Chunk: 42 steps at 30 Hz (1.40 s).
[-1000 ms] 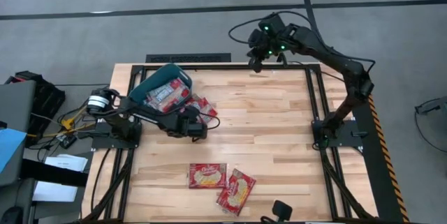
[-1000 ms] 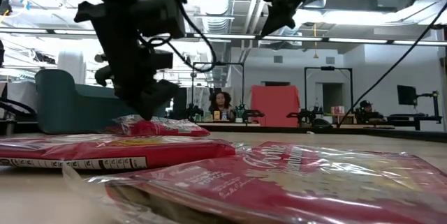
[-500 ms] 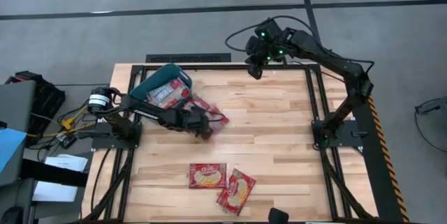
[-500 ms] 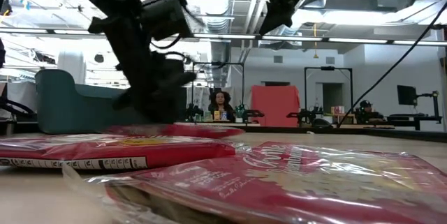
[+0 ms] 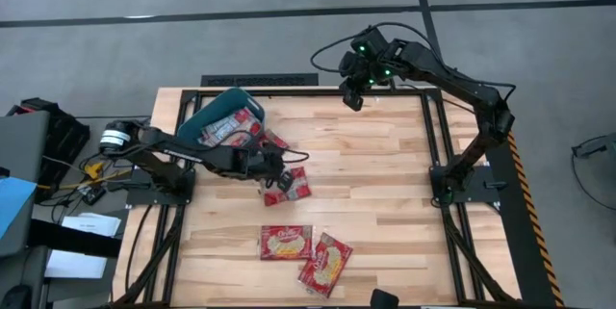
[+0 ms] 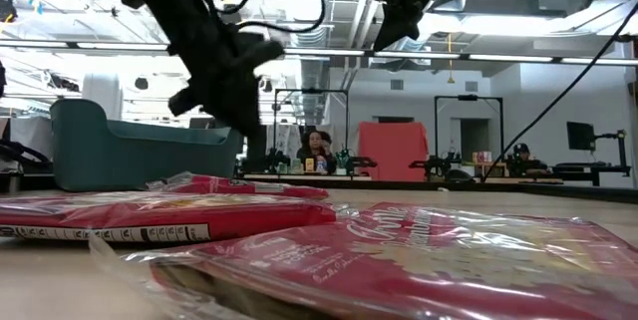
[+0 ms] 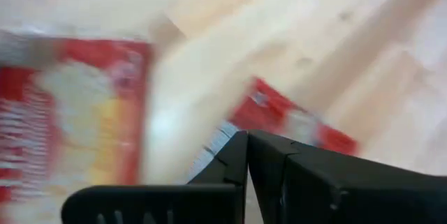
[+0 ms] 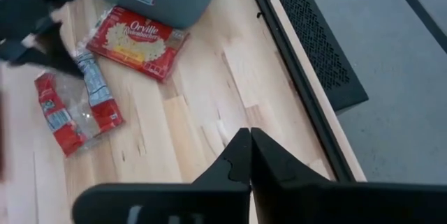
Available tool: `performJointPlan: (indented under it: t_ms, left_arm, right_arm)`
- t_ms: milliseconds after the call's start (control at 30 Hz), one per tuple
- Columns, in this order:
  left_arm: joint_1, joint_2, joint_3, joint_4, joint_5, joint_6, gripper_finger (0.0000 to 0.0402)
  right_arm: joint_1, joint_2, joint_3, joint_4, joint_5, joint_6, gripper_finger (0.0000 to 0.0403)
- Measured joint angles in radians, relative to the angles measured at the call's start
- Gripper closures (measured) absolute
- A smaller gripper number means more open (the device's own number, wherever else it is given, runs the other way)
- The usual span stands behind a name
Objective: Sort popcorn bags into baskets
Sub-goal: Put the popcorn bag into the green bin
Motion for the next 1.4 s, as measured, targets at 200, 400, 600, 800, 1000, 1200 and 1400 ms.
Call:
performJointPlan:
  t_ms: [200, 400, 600, 800, 1000, 1200, 1400]
  left_arm:
    - [0.051, 0.028, -0.004, -0.082, -0.088, 0.077, 0.0401]
    - [0.084, 0.119, -0.004, -0.097, -0.164, 0.073, 0.0401]
    - [0.094, 0.220, -0.003, -0.098, -0.102, 0.052, 0.0401]
    - [0.070, 0.223, -0.003, 0.018, 0.109, 0.011, 0.0401]
    - [0.068, 0.219, -0.004, 0.186, 0.486, -0.042, 0.0401]
    - [0.062, 0.151, 0.006, 0.278, 0.469, -0.071, 0.0401]
    - [0.062, 0.010, 0.016, 0.233, 0.300, -0.068, 0.0401]
  right_arm:
    - [0.001, 0.000, 0.000, -0.003, 0.000, -0.016, 0.0393]
    - [-0.001, -0.001, 0.000, -0.020, 0.000, -0.015, 0.0377]
    - [-0.001, -0.002, 0.000, -0.045, 0.000, -0.015, 0.0393]
    - [0.007, -0.002, 0.000, -0.058, 0.000, -0.015, 0.0384]
    - [0.012, -0.002, 0.000, -0.064, -0.019, -0.020, 0.0370]
    - [0.010, -0.002, -0.001, -0.159, -0.292, -0.044, 0.0381]
    - [0.052, -0.006, -0.152, -0.123, -0.422, -0.041, 0.0386]
